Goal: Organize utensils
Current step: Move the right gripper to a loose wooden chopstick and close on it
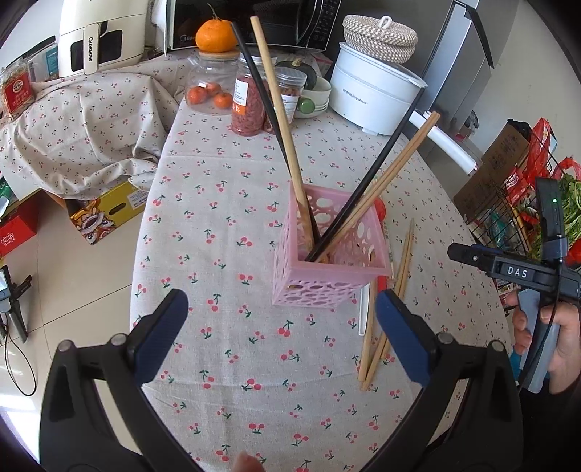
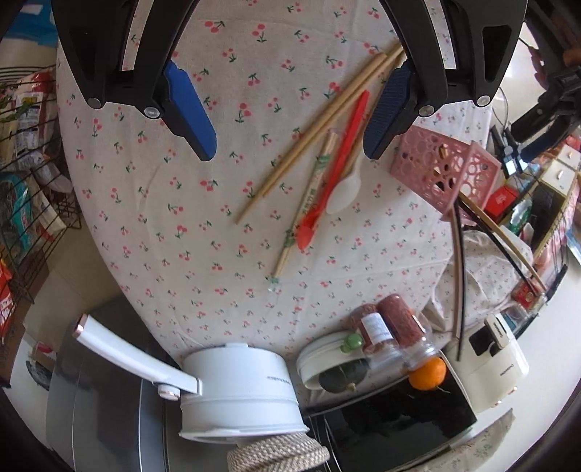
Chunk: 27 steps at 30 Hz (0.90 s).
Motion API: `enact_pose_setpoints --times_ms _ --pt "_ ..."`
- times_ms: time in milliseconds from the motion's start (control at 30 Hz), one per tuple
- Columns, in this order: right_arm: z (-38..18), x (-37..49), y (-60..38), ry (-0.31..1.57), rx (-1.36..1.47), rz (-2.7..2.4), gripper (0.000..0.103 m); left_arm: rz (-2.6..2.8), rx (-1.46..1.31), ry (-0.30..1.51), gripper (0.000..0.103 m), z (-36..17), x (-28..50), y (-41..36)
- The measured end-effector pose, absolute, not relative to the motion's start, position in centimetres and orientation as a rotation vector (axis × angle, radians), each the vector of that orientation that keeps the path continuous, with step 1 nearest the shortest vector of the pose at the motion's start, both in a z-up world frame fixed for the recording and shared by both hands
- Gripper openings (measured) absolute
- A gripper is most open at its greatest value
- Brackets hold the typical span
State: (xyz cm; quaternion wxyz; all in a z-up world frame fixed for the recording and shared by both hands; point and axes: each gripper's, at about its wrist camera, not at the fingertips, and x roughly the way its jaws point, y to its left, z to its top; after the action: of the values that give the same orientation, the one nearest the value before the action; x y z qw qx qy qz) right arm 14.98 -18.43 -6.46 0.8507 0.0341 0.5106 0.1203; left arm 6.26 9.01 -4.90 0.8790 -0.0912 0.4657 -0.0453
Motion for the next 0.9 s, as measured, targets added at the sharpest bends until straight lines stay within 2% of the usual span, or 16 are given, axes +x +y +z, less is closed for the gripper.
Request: enact_pose_setpoints --times_ms 267,533,900 --pt "-11.3 16.7 -18.1 1.228 0.058 0.186 0.084 -0.154 -0.135 1.052 0.102 -6.0 6.2 7.4" --pt "-13.5 18.0 -17.4 1.283 0.022 0.139 0.084 -0.226 -0.091 1.067 0.102 -6.1 5.7 6.0" --pt "-14.2 17.9 -15.6 1.285 -0.057 0.156 0.093 -0.283 -0.028 1.092 0.102 -6.5 5.2 4.0"
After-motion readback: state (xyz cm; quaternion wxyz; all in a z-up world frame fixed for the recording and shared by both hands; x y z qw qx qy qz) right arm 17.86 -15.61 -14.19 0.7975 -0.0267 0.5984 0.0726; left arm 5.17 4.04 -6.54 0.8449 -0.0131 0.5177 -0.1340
